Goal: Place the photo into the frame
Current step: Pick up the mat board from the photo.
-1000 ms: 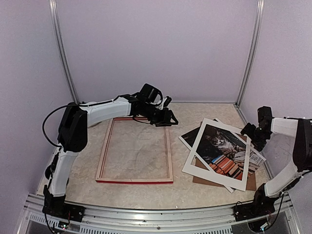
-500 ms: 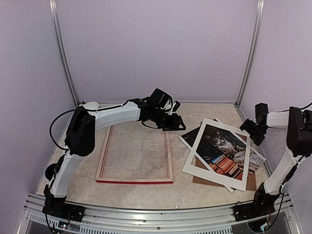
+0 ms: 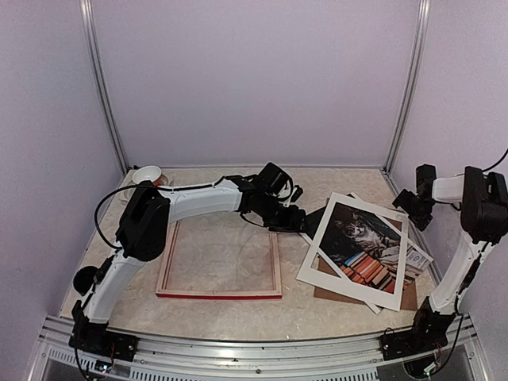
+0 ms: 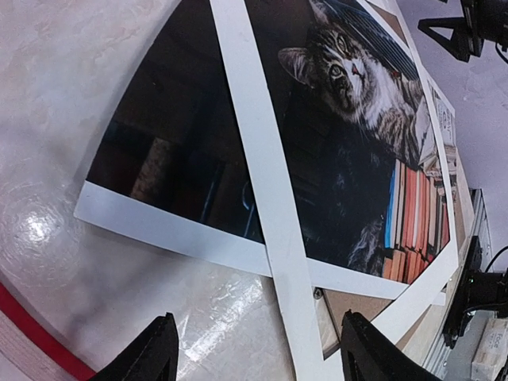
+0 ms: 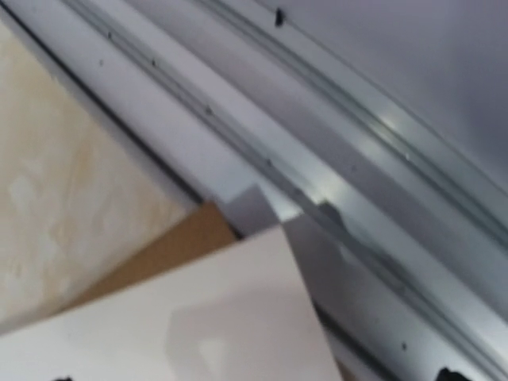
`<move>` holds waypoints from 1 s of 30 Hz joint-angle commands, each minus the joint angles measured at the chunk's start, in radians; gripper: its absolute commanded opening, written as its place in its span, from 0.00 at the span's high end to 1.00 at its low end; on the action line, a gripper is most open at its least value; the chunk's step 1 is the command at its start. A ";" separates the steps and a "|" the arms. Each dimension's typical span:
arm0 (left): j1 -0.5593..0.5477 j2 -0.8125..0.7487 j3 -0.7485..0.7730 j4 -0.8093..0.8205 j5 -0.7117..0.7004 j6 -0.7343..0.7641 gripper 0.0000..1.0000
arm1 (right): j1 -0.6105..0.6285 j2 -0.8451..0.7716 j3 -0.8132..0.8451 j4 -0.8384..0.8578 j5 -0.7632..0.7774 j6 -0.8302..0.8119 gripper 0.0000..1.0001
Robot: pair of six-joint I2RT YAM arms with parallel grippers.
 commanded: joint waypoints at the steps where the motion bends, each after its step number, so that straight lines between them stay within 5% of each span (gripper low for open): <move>1: -0.030 0.027 0.023 -0.020 0.026 0.024 0.29 | -0.022 0.028 0.042 0.018 -0.004 -0.024 0.01; 14: -0.048 0.045 -0.028 -0.056 0.152 0.085 0.26 | -0.034 0.094 0.105 0.012 -0.052 -0.051 0.01; 30: -0.042 0.107 -0.076 0.072 0.407 -0.063 0.27 | -0.035 0.107 0.107 0.016 -0.062 -0.078 0.01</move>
